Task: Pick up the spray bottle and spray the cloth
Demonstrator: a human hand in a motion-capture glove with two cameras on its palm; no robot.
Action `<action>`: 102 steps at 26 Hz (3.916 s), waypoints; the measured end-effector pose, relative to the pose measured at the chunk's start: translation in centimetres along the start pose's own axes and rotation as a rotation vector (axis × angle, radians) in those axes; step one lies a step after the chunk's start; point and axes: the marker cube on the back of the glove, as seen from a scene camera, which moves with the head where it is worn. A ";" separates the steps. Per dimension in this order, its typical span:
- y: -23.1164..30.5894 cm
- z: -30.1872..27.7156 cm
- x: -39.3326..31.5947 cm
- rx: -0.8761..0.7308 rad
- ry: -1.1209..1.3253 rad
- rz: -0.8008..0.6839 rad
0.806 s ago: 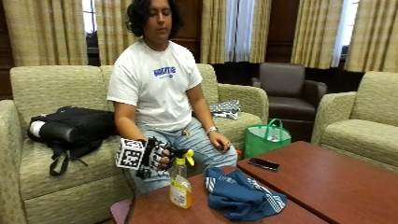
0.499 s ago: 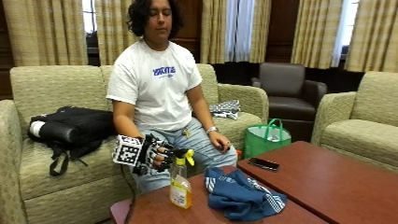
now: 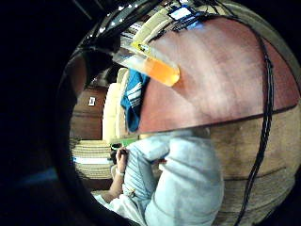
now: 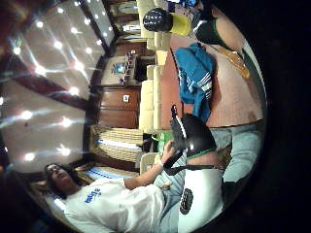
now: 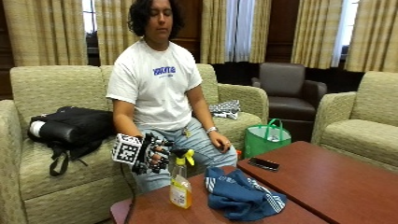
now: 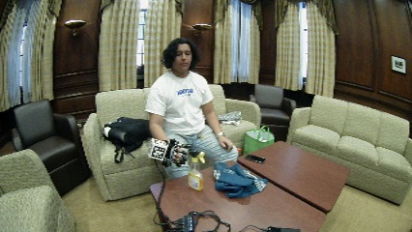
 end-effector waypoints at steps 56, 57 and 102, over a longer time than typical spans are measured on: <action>-13.2 4.6 0.2 0.122 -0.138 0.137; -13.4 4.7 0.1 0.119 -0.136 0.136; -22.9 5.5 -2.0 0.131 -0.092 0.253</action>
